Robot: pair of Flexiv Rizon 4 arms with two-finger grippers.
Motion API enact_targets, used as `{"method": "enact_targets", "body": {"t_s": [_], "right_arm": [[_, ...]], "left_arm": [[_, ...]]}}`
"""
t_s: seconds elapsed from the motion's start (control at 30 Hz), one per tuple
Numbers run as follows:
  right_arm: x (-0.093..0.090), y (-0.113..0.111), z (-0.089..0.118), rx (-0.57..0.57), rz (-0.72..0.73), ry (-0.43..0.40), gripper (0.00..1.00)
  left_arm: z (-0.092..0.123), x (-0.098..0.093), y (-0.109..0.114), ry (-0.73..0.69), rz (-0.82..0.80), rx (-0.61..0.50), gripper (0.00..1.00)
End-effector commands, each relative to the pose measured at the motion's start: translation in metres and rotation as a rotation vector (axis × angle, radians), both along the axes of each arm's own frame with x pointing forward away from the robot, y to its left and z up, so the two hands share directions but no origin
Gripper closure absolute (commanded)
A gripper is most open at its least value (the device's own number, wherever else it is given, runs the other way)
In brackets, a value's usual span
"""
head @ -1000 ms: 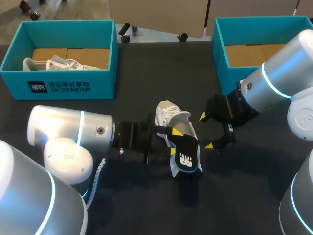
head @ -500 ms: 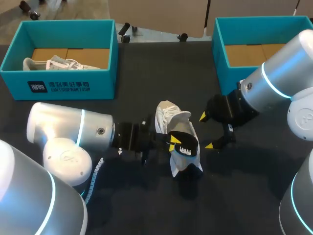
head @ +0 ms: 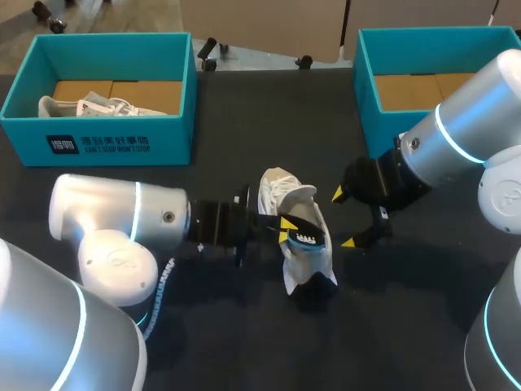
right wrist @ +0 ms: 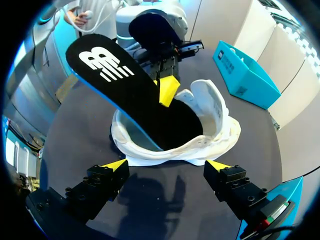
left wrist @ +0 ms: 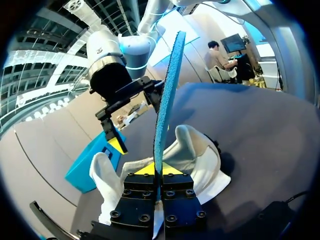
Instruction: Take the shoe out of the shoebox, open the shoe tongue, remove and reinsert the insole, then place the shoe into the shoebox
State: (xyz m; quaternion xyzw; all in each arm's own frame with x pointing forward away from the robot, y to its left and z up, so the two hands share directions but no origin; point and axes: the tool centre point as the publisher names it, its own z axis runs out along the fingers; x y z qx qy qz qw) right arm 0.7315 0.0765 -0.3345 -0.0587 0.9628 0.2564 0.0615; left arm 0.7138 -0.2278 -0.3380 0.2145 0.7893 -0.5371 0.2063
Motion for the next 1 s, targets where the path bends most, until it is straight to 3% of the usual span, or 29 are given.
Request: {"method": "enact_targets", "body": {"t_s": [0.03, 0.17, 0.23, 0.27, 0.37, 0.77, 0.87, 0.9, 1.0], "right_arm": [[-0.001, 0.0, 0.0, 0.0, -0.001, -0.002, 0.0], [-0.001, 0.0, 0.0, 0.0, -0.001, -0.002, 0.0], [-0.001, 0.0, 0.0, 0.0, -0.001, -0.002, 0.0], [-0.001, 0.0, 0.0, 0.0, -0.001, -0.002, 0.0], [-0.001, 0.0, 0.0, 0.0, -0.001, -0.002, 0.0], [-0.001, 0.0, 0.0, 0.0, -0.001, -0.002, 0.0], [-0.001, 0.0, 0.0, 0.0, -0.001, -0.002, 0.0], [-0.001, 0.0, 0.0, 0.0, -0.001, -0.002, 0.0], [-0.001, 0.0, 0.0, 0.0, -0.001, -0.002, 0.0]], "left_arm": [[-0.009, 0.004, -0.007, 0.003, 0.013, -0.012, 1.0], [-0.013, 0.007, -0.008, 0.027, 0.024, -0.007, 1.0], [-0.01, 0.006, -0.009, 0.034, 0.024, -0.013, 0.85], [-0.006, 0.004, -0.008, 0.033, 0.018, -0.018, 0.66], [0.002, -0.001, -0.006, 0.031, 0.013, -0.023, 0.56], [0.018, -0.023, -0.008, 0.034, -0.022, -0.041, 0.67], [0.013, -0.025, -0.014, 0.045, -0.032, -0.042, 0.82], [0.011, -0.025, -0.016, 0.048, -0.033, -0.042, 1.0], [0.005, -0.025, -0.019, 0.052, -0.036, -0.045, 1.0]]}}
